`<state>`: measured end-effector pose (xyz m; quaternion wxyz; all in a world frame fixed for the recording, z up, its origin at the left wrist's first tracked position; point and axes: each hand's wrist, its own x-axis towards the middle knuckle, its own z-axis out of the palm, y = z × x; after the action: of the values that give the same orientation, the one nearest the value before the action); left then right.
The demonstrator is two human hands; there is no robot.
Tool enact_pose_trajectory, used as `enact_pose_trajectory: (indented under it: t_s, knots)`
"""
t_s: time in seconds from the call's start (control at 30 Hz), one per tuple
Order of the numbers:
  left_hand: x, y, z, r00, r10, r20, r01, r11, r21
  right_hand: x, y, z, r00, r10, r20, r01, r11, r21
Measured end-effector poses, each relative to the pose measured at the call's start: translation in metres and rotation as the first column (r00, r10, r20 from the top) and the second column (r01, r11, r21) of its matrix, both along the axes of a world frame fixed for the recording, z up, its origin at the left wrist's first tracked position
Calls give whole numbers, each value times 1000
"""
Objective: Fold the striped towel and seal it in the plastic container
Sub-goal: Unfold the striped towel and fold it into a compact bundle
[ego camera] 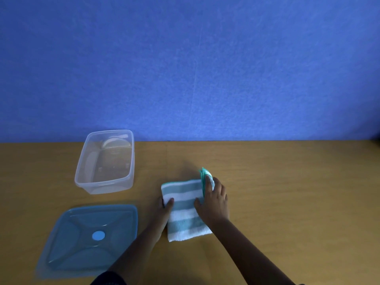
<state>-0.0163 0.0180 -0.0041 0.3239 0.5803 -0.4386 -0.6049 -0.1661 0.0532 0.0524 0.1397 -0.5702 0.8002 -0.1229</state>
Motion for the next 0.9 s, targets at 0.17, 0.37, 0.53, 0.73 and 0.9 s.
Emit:
enact_pose_trajectory:
  t_s: [0.17, 0.37, 0.53, 0.73, 0.9]
  knots:
    - [0, 1, -3, 1000, 10, 3, -10, 1000, -6, 6, 0, 2, 961, 19, 278, -20, 1000, -1]
    - [-2, 0, 0, 1000, 6, 18, -5, 998, -60, 33, 4, 2, 951, 154, 267, -133, 986, -96]
    - [-3, -2, 1, 989, 9, 148, 9, 993, -118, 56, 8, -3, 942, 246, 227, -233, 969, -83]
    - [0, 2, 2, 988, -16, 155, 31, 995, -94, 80, 7, -25, 982, 145, 125, -116, 970, -213]
    - [1, 7, 7, 998, 3, 61, 1, 998, -55, 84, 8, -28, 978, 188, 91, -177, 977, -121]
